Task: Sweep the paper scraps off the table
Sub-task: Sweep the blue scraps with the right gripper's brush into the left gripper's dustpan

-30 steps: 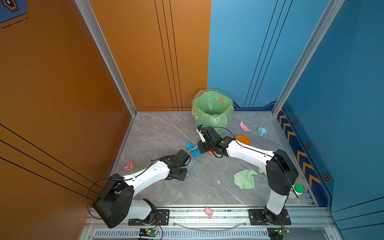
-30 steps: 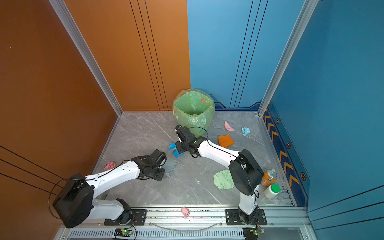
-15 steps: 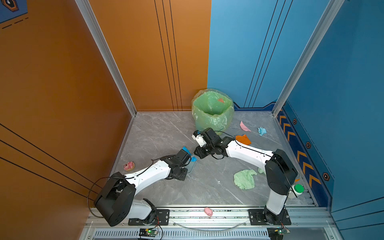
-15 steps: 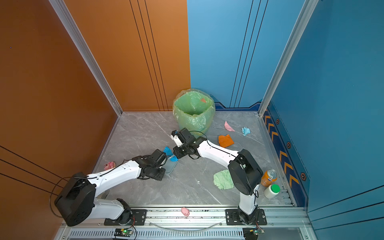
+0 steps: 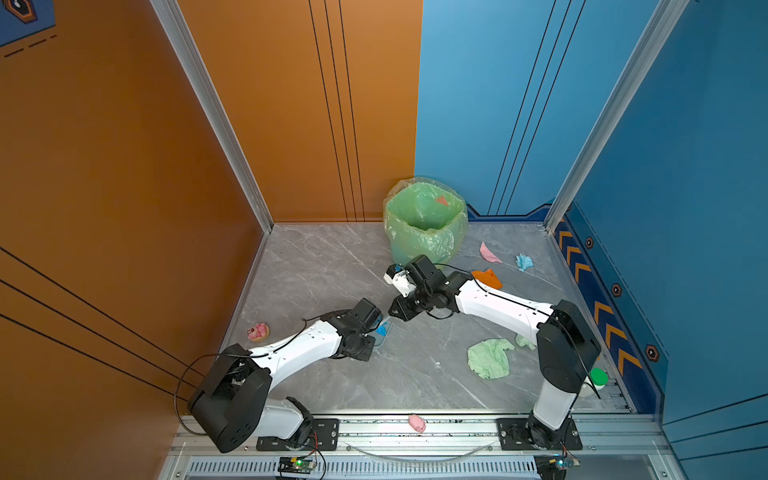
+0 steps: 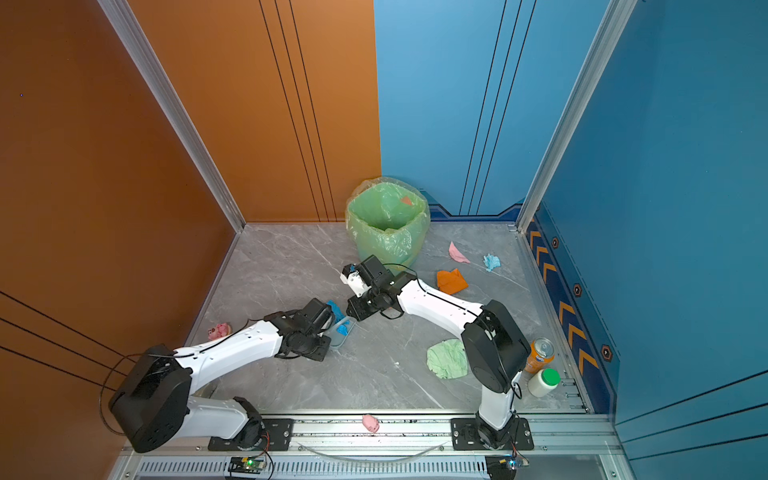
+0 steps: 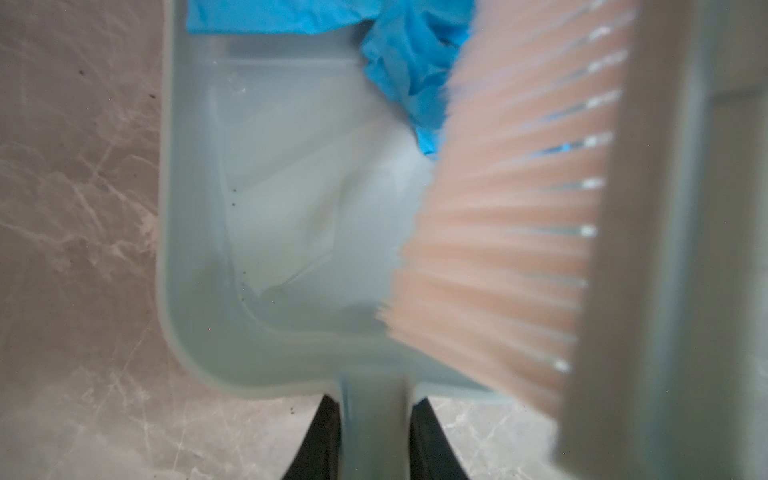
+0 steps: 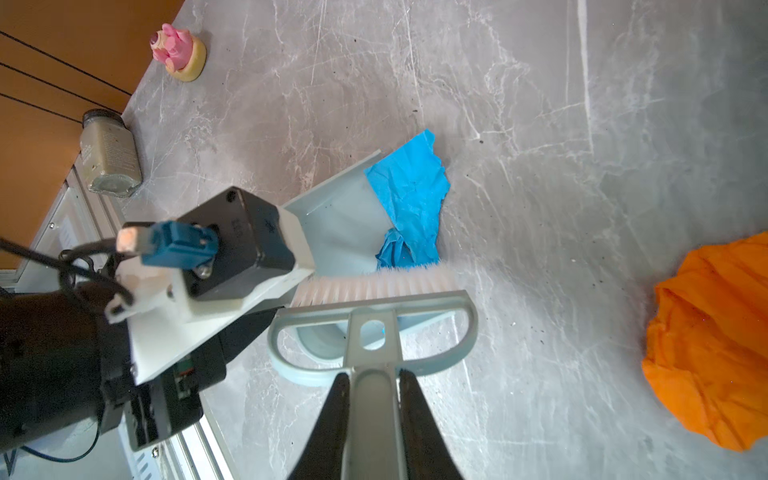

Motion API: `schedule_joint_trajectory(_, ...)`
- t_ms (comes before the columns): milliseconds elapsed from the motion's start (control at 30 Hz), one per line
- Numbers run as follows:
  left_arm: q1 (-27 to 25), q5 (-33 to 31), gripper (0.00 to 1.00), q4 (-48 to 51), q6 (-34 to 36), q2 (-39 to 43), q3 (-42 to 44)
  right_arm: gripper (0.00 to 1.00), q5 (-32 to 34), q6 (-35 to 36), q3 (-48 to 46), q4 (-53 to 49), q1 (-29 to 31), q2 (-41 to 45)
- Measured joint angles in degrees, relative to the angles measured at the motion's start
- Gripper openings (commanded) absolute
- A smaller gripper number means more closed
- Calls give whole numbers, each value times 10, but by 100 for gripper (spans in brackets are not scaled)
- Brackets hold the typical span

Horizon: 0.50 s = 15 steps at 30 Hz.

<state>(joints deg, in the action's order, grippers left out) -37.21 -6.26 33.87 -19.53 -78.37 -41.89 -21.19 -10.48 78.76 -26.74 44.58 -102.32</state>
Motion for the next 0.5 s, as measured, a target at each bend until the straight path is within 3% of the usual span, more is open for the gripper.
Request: schedule_joint_trajectory(500,0,-2,0,0,-1,0,0,0,24,61,-27,28,-33,71)
